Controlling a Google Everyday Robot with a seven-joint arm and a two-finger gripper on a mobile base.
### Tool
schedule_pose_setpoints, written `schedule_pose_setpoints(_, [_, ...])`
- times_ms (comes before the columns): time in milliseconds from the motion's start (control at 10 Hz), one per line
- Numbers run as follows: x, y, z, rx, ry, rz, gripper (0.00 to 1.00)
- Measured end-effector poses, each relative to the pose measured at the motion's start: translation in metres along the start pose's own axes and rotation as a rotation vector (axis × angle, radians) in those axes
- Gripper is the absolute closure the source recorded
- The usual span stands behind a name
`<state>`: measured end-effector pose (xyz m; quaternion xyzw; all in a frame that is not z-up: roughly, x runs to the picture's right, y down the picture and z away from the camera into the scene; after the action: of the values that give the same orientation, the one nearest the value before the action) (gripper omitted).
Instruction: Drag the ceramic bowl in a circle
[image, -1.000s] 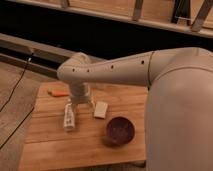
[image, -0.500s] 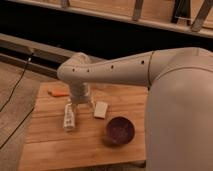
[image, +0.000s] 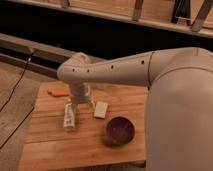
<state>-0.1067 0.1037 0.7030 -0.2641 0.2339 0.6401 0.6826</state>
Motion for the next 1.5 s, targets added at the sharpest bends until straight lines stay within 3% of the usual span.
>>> schedule_pose_setpoints(200, [-0.003,-0.003,0.006,0.003,0.004,-0.007,0.35])
schedule_pose_setpoints(500, [-0.014,-0.020,0.032,-0.021,0.011,-0.013,0.35])
schedule_pose_setpoints(1000, [-0.015,-0.075,0.061,-0.042,0.028,0.083,0.35])
schedule_pose_setpoints(1500, [-0.003,-0.101,0.080,-0.038,0.064,0.191,0.35])
